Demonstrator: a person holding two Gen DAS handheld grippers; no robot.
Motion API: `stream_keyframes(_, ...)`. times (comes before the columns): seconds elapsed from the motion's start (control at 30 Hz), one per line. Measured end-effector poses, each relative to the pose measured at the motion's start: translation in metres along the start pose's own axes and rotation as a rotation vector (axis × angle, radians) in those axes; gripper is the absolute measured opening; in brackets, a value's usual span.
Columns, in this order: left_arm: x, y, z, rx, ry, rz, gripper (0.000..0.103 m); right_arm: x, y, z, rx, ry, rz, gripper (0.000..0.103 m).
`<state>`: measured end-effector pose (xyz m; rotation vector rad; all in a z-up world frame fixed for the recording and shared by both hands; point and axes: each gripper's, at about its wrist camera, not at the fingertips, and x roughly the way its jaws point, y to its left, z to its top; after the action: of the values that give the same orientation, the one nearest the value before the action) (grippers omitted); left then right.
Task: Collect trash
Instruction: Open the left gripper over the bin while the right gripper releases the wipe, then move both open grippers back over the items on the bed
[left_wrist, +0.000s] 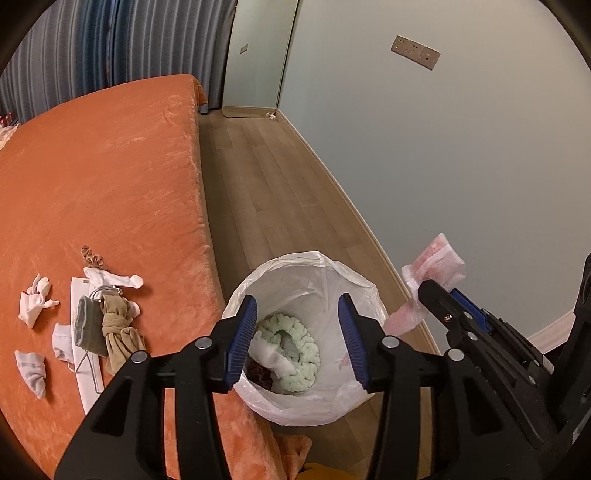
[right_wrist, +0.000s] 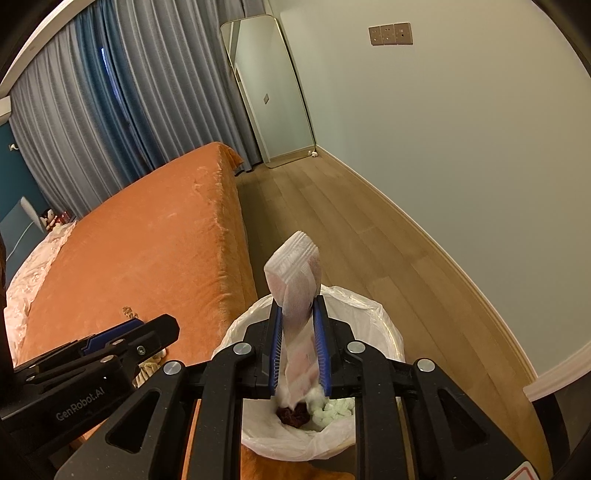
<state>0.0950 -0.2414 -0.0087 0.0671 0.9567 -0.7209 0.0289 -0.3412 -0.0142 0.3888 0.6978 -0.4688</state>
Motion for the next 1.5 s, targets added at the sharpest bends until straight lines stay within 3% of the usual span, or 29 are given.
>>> stream_keyframes(0.1, -0.002, 0.003, 0.000, -0.007, -0.002, 0.003, 0.045, 0.000, 0.001, 0.000, -0.002, 0.000, 0.000, 0.019)
stream_keyframes(0.23, -0.006, 0.007, 0.000, -0.023, -0.009, 0.012, 0.051, -0.003, 0.006, 0.000, -0.016, -0.023, -0.029, 0.053)
stream_keyframes(0.67, -0.022, 0.035, -0.002, -0.077, -0.023, 0.022, 0.051, -0.014, 0.028, -0.001, -0.064, -0.029, -0.032, 0.059)
stream_keyframes(1.1, -0.058, 0.098, -0.012, -0.171, -0.065, 0.080, 0.055, -0.026, 0.075, -0.004, -0.127, -0.037, -0.016, 0.067)
stream_keyframes(1.3, -0.078, 0.144, -0.022, -0.241, -0.087, 0.130, 0.063, -0.027, 0.109, -0.009, -0.162, -0.030, 0.016, 0.069)
stream_keyframes(1.5, -0.095, 0.197, -0.039, -0.310, -0.104, 0.229, 0.078, -0.026, 0.145, -0.023, -0.199, -0.015, 0.053, 0.073)
